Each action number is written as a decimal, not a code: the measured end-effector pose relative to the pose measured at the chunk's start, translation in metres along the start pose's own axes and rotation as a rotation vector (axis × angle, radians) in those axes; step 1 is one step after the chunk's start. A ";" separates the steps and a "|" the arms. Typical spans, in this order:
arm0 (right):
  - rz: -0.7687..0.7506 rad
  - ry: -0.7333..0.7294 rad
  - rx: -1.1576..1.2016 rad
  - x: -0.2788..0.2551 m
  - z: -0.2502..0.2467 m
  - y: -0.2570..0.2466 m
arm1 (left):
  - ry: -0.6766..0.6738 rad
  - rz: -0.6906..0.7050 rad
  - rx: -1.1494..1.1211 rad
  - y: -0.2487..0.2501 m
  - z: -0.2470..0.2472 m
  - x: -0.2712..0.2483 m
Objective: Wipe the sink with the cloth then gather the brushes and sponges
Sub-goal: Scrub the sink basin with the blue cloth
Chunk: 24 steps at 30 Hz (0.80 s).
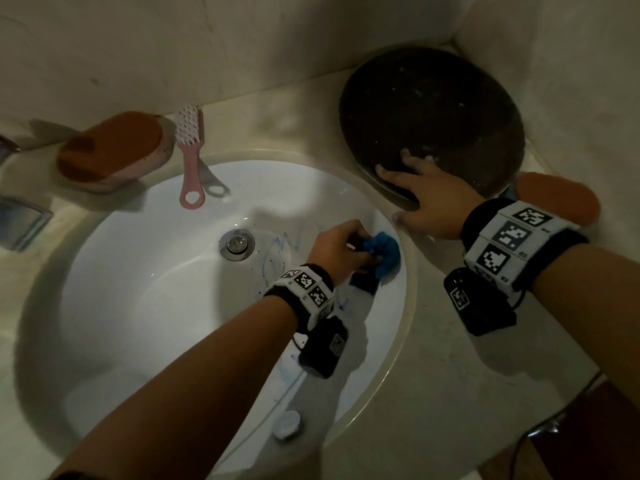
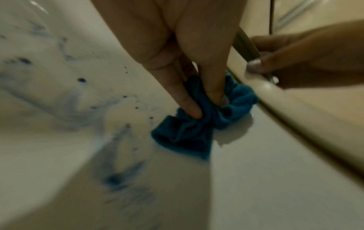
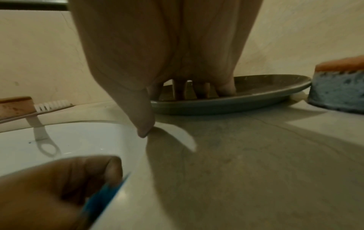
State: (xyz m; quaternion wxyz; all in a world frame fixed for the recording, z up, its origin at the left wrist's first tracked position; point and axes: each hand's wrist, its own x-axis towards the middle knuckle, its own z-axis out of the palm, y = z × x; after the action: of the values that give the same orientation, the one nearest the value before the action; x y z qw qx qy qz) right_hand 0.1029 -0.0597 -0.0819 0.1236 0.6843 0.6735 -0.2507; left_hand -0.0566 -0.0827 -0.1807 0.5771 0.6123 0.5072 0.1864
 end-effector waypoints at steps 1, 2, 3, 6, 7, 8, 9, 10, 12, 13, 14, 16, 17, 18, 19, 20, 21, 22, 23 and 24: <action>0.004 -0.002 0.003 0.000 0.000 0.000 | -0.084 0.021 0.113 -0.002 -0.001 -0.006; 0.006 -0.004 0.005 0.000 0.000 0.000 | -0.168 0.037 0.231 -0.007 -0.003 -0.012; 0.010 -0.008 0.008 0.000 -0.001 0.000 | -0.232 0.042 0.326 -0.014 -0.005 -0.018; 0.011 -0.007 0.010 -0.002 -0.001 -0.001 | -0.258 0.010 0.455 -0.025 -0.014 -0.023; 0.007 -0.005 0.008 -0.002 -0.001 -0.001 | -0.247 0.003 0.482 -0.026 -0.016 -0.022; 0.006 -0.002 0.008 -0.001 -0.002 0.000 | -0.228 0.000 0.496 -0.024 -0.017 -0.020; 0.008 -0.003 0.009 -0.001 -0.002 0.000 | -0.198 0.001 0.481 -0.021 -0.018 -0.019; 0.011 -0.009 0.006 -0.001 -0.003 -0.001 | -0.162 -0.004 0.407 -0.015 -0.019 -0.019; 0.009 -0.014 -0.011 -0.001 -0.003 -0.002 | -0.164 -0.026 0.122 0.001 -0.019 -0.023; 0.009 -0.008 -0.019 -0.002 -0.004 -0.002 | -0.218 -0.024 0.018 0.009 -0.019 -0.025; 0.009 -0.004 -0.025 -0.002 -0.003 -0.002 | -0.294 -0.010 0.003 0.015 -0.017 -0.028; 0.014 -0.002 -0.023 -0.002 -0.003 -0.003 | -0.415 0.056 0.147 0.021 -0.008 -0.034; 0.018 -0.004 -0.019 -0.002 -0.003 -0.003 | -0.425 0.080 0.197 0.019 -0.002 -0.037; 0.021 -0.005 -0.019 -0.002 -0.002 -0.003 | -0.410 0.087 0.206 0.017 0.002 -0.038; 0.023 -0.004 -0.020 -0.002 -0.002 -0.004 | -0.385 0.078 0.194 0.011 0.004 -0.038; 0.023 -0.001 -0.022 -0.001 -0.002 -0.004 | -0.358 0.064 0.216 0.005 0.003 -0.037; 0.024 0.002 -0.023 -0.002 -0.002 -0.003 | -0.332 0.050 0.276 0.000 0.002 -0.037; 0.023 0.005 -0.021 -0.001 -0.002 -0.003 | -0.303 0.034 0.353 -0.007 -0.002 -0.035; 0.022 0.003 -0.022 -0.001 -0.002 -0.003 | -0.273 0.015 0.412 -0.015 -0.005 -0.033; 0.019 0.001 -0.024 -0.001 -0.002 -0.003 | -0.242 -0.004 0.447 -0.019 -0.007 -0.033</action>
State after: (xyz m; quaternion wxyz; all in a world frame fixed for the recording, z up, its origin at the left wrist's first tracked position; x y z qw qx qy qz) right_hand 0.1002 -0.0597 -0.0789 0.1338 0.6894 0.6698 -0.2413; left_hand -0.0841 -0.1100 -0.1838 0.4841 0.7418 0.4641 -0.0062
